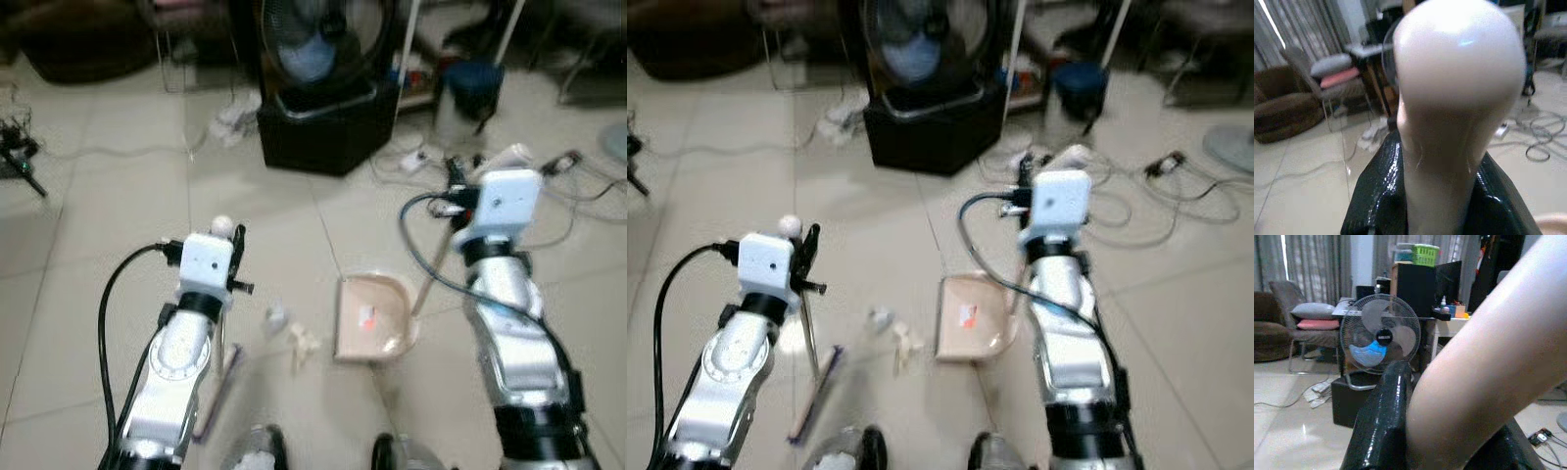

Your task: Sweep floor

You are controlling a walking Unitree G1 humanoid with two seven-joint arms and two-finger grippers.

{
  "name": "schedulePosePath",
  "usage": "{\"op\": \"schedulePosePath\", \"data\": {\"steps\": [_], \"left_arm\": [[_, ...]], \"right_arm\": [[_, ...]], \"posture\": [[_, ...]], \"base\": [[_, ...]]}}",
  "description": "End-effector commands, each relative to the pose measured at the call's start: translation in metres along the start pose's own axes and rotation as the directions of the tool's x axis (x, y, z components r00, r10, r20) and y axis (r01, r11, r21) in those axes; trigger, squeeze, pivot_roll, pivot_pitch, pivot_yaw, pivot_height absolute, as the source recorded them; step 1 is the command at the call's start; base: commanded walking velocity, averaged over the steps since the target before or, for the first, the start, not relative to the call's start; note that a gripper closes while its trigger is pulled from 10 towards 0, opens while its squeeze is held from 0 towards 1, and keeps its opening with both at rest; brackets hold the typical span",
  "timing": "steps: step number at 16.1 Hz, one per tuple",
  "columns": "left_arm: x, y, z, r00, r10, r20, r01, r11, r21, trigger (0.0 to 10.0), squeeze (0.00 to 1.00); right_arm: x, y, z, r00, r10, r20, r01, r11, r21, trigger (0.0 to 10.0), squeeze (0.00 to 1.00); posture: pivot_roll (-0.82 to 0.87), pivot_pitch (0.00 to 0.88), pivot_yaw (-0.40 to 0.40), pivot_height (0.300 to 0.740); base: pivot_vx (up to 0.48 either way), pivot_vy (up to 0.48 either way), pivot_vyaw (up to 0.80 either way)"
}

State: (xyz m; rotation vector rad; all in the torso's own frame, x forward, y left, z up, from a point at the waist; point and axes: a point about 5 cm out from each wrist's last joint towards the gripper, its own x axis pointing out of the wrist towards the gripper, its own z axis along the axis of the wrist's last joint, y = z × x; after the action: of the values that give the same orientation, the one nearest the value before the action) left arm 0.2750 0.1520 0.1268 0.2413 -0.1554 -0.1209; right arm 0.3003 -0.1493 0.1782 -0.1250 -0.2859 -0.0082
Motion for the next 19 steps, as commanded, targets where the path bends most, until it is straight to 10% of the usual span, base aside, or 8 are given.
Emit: {"op": "schedulePosePath", "data": {"steps": [1,19], "left_arm": [[0.003,-0.002,0.012,0.999,-0.010,0.046,0.010,1.000,0.016,10.0,0.00],[0.012,-0.017,0.014,0.992,-0.123,0.007,0.123,0.992,0.010,10.0,0.00]], "right_arm": [[-0.001,0.002,0.004,1.000,0.010,0.009,-0.009,1.000,-0.016,10.0,0.00],[-0.024,-0.016,-0.006,0.987,-0.126,-0.100,0.126,0.992,-0.001,10.0,0.00]], "posture": [[-0.08,0.001,0.043,0.740],[-0.11,0.003,0.110,0.740]], "base": [[0.371,0.000,0.40],[0.390,0.000,-0.01]]}}
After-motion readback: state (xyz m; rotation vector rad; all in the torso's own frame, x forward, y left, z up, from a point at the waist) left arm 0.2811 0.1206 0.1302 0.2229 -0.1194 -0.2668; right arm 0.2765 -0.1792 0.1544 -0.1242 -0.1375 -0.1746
